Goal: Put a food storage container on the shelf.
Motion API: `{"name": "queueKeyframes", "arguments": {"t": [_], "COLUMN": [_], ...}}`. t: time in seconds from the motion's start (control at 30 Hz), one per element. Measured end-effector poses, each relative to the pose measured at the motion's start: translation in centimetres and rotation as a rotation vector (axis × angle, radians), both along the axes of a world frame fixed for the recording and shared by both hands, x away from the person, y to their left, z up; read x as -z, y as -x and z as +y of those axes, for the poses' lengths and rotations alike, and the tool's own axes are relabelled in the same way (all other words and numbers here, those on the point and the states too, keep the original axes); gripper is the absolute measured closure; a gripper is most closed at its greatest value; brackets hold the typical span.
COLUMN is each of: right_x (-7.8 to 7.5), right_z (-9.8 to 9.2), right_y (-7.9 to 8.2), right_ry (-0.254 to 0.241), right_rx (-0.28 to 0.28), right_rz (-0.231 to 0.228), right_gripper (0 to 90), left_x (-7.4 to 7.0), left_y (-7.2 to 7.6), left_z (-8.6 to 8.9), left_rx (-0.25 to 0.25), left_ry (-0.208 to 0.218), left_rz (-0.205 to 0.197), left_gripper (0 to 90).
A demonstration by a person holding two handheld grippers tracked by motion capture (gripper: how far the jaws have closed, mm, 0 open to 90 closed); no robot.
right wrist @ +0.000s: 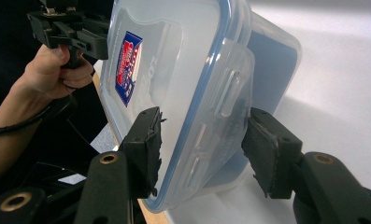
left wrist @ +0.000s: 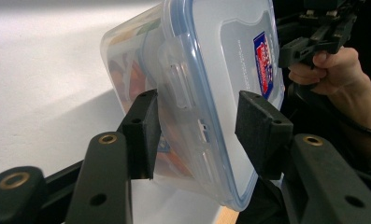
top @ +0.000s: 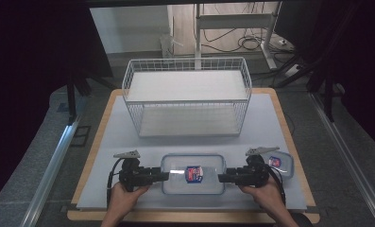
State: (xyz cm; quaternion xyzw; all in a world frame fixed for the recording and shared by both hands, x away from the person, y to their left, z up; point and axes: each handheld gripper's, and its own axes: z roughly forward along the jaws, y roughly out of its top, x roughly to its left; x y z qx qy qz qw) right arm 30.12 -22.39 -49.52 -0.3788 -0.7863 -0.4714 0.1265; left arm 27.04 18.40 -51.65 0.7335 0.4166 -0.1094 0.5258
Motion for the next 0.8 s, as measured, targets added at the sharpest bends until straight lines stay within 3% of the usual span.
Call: {"name": "queueKeyframes", "arguments": {"t": [0.17,0.5,0.7,0.8], "right_x": [0.12,0.17,0.29,0.22], "right_z": [-0.09,-0.25,-0.56,-0.56], "right_y": [0.05,-0.03,-0.13,-0.15], "right_ry": [-0.009,-0.035,-0.076,-0.083], "right_rx": [0.006,0.023,0.044,0.04], "right_rz": [0.011,0.045,0.098,0.099], "right_gripper": [48.3,51.4,55.2,56.1], "left_x": [0.14,0.14,-0.07,-0.4], "left_y": [0.01,0.33,0.37,0.39], "left_z": [-0.16,0.05,0.02,0.03], "left_rx": [-0.011,-0.034,-0.049,-0.057], "left_ry": [0.004,0.039,0.041,0.028], "left_rz": [-0.002,0.047,0.051,0.045], "left_gripper": [48.8,52.3,53.4,53.6]}}
